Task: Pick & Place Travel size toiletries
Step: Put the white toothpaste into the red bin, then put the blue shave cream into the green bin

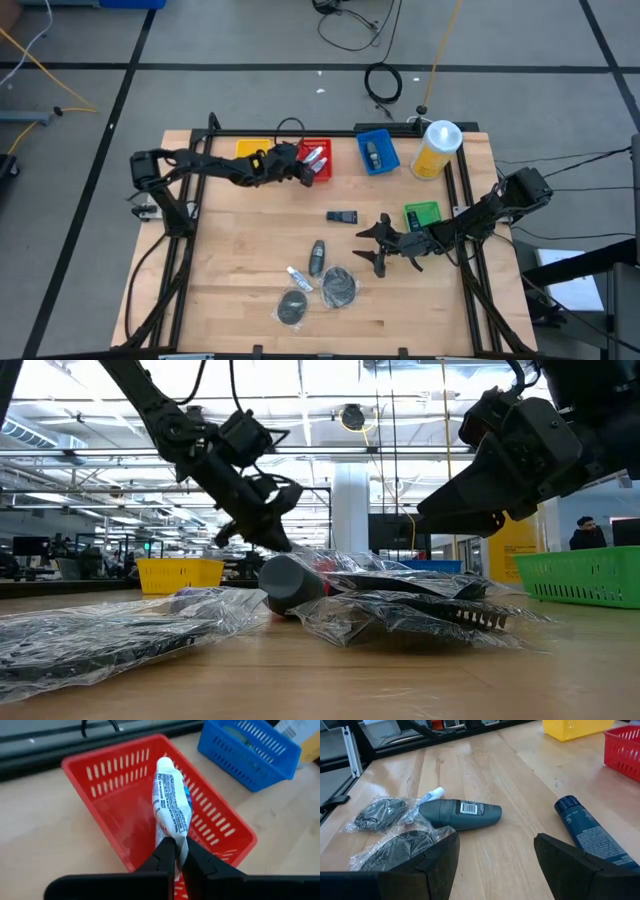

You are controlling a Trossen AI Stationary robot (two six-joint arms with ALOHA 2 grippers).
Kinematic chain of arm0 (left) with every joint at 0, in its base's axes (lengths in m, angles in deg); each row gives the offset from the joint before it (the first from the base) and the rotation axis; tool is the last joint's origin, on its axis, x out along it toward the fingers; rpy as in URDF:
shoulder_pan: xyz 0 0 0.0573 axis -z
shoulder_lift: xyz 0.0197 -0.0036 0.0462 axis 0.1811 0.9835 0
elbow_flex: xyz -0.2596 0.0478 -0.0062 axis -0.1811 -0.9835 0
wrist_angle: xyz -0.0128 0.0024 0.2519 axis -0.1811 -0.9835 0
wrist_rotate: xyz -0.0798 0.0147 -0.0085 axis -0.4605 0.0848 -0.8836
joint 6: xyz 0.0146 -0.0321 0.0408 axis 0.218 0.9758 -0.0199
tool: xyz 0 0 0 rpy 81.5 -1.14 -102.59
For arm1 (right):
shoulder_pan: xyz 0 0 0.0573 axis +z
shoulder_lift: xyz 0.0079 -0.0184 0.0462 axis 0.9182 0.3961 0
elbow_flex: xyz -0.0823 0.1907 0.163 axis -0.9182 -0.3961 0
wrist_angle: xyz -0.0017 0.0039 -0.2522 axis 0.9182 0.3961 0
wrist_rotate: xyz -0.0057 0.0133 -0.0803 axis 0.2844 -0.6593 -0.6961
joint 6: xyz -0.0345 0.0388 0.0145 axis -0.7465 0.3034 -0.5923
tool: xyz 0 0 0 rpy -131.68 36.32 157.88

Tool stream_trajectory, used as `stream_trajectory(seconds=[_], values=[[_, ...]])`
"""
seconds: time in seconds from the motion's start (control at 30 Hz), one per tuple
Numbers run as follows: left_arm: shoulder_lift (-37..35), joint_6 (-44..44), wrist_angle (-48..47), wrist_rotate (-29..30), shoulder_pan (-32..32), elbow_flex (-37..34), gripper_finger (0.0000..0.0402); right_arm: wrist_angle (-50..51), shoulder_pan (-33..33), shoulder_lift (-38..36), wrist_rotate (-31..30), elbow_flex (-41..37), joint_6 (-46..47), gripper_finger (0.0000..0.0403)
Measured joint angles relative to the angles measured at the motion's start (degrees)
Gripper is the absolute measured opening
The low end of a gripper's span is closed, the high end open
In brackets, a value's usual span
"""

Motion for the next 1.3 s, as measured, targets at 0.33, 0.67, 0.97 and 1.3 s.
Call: stream_trajectory(seconds=[0.33,0.67,0.97,1.3], values=[[1.3,-0.6,2.3,-0.5,0.0,0.0,0.0074,0.2,0.0,0.0,0.0,0.0,0.2,0.0249],[-3.6,-4.5,3.2,-14.4,-1.1,0.0,0.0206,0.7,-0.1,0.0,0.0,0.0,-2.3,0.0249],[-6.8,-12.9,2.1,-14.3,12.9,0.0,0.0207,2.9,-10.1,0.0,3.2,0.0,-11.1,0.0259],[-6.8,-9.5,0.8,8.1,28.2,-0.1,0.0166,4.3,-25.1,4.2,22.5,3.7,-18.5,0.0327]])
